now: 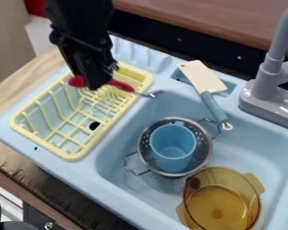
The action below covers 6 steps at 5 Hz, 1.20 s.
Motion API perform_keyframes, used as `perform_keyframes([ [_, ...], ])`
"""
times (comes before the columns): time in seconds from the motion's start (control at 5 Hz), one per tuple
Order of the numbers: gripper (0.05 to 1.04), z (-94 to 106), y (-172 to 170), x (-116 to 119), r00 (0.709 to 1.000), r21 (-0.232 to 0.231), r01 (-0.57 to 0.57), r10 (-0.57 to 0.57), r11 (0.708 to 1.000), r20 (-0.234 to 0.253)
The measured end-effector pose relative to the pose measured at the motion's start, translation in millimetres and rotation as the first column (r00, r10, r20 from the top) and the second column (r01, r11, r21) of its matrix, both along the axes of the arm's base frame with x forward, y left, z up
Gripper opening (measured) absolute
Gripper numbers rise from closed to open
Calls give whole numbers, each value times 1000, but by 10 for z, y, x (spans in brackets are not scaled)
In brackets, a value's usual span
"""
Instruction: Move the red spoon to the yellow colander
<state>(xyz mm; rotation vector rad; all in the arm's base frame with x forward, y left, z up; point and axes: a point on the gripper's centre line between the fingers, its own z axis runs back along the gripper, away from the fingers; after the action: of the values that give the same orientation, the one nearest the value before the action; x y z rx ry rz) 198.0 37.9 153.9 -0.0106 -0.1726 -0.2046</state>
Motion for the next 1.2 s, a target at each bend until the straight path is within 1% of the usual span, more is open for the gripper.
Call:
perform_keyframes([
  [0.2, 349, 10, 197, 82, 989, 17, -133, 132, 991, 68],
  [0.4, 349, 10, 315, 127, 976, 13, -182, 179, 983, 122],
  [0.6, 349, 15, 394, 157, 969, 9, -197, 193, 980, 154],
  [0.8, 349, -58, 426, 230, 964, 7, -220, 216, 975, 152],
  [1.0, 349, -262, 364, 402, 966, 35, -233, 226, 972, 127],
  [1.2, 349, -361, 324, 507, 965, 55, -235, 227, 970, 132],
])
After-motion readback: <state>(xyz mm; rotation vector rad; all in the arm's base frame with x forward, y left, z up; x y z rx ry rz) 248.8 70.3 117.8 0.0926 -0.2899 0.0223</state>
